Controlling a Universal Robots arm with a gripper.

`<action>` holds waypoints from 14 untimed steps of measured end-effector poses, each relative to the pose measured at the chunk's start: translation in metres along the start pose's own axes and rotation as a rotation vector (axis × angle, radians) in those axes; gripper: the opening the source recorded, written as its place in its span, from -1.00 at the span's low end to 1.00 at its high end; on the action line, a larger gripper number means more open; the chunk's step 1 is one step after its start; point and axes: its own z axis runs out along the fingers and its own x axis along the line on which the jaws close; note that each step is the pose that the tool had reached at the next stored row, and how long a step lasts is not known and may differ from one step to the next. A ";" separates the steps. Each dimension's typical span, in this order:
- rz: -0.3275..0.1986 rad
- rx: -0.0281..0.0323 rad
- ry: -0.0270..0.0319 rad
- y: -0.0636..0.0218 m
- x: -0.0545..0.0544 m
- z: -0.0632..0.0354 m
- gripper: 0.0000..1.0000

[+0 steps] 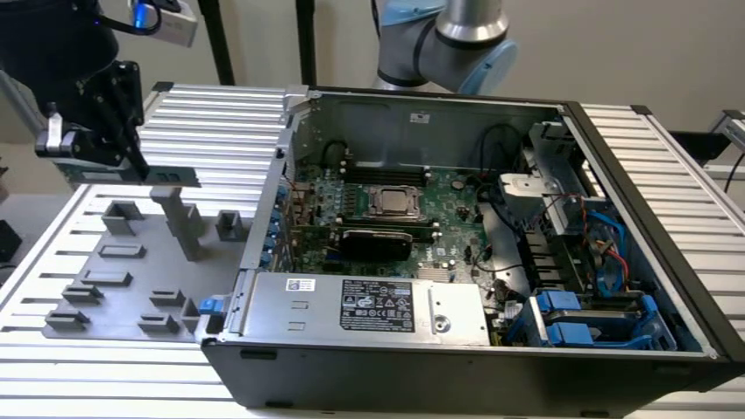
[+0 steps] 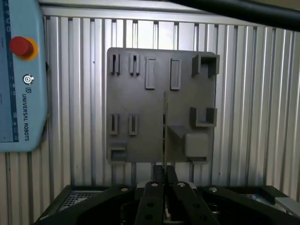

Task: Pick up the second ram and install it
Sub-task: 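Pick up the second ram and move it above second insertion slot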

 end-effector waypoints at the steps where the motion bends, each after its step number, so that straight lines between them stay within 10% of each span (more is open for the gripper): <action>1: 0.000 -0.0001 -0.0018 -0.0022 -0.001 -0.0008 -0.73; 14: 0.000 0.0000 -0.0284 -0.0294 -0.007 -0.0089 -0.73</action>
